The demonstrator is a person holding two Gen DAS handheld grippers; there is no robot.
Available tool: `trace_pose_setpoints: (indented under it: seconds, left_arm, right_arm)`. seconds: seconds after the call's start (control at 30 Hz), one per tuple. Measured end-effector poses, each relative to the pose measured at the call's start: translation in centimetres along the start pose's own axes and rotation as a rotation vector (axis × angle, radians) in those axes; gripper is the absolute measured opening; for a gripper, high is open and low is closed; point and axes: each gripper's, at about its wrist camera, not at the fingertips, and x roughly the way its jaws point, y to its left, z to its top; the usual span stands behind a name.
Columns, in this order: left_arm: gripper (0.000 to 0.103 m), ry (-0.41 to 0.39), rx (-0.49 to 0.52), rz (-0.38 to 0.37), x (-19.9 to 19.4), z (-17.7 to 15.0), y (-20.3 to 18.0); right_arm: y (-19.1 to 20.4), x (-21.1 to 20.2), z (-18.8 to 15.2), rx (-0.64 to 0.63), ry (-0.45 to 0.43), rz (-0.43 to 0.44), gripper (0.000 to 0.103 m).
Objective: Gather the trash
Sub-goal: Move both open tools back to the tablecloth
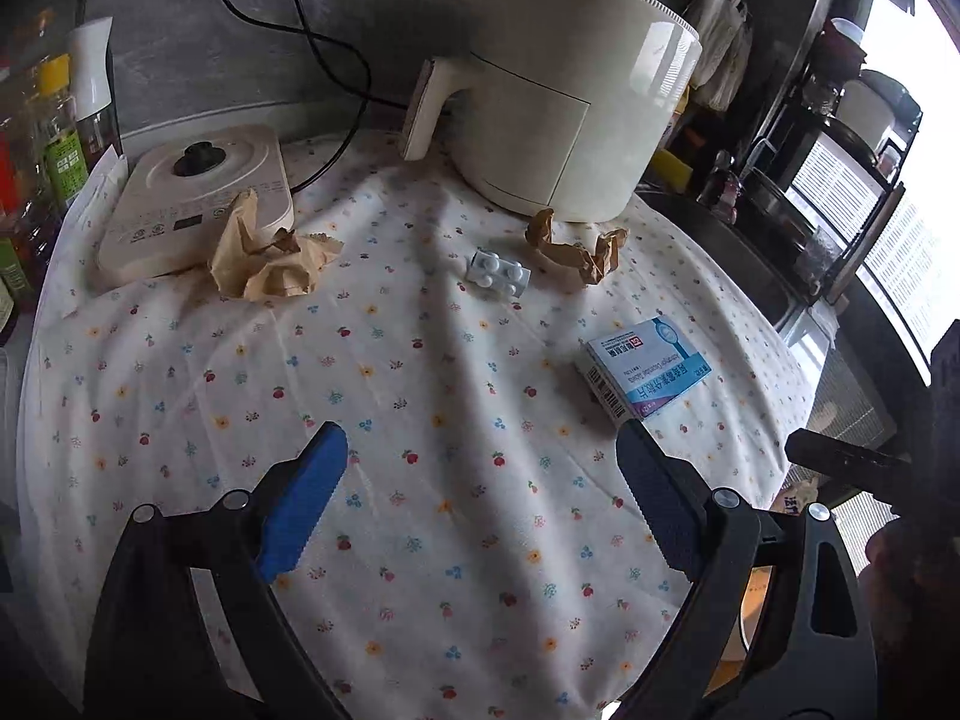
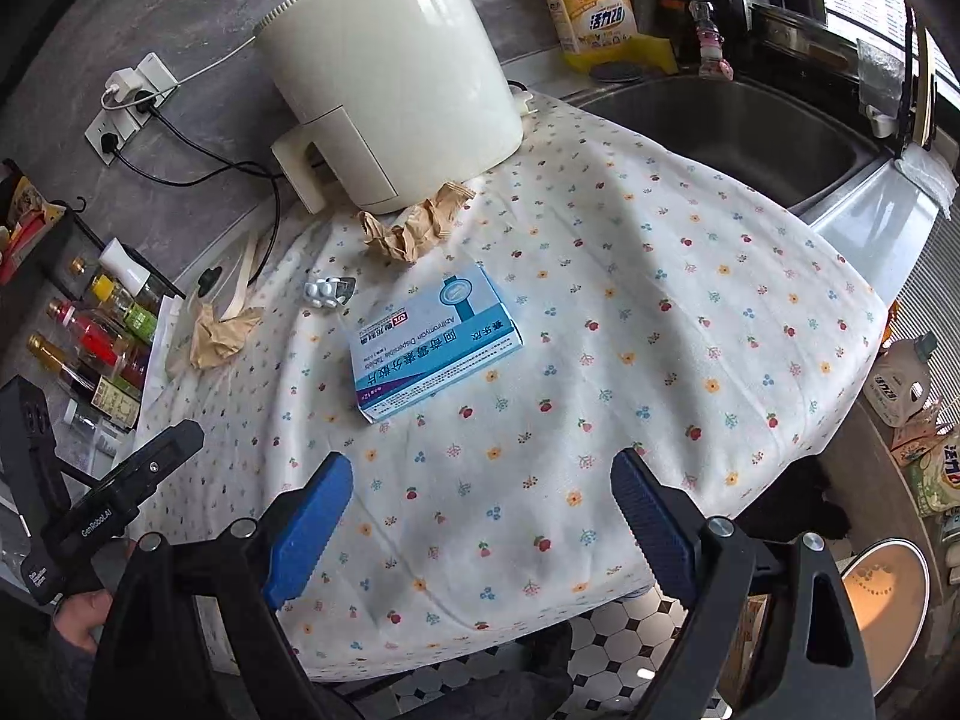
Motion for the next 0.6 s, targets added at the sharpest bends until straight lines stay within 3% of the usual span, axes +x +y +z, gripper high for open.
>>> trace_pose_setpoints:
  seconds: [0.27, 0.6]
  left_arm:
    - [0.090, -0.027, -0.051, 0.031, -0.7, 0.8, 4.3]
    - [0.090, -0.036, -0.054, 0.029, 0.7, 3.2, 6.0]
  right_arm:
    - [3.9, 5.0, 3.0, -0.042, 0.068, 0.013, 0.092]
    - [4.5, 9.6, 5.8, 0.011, 0.124, -0.020, 0.095]
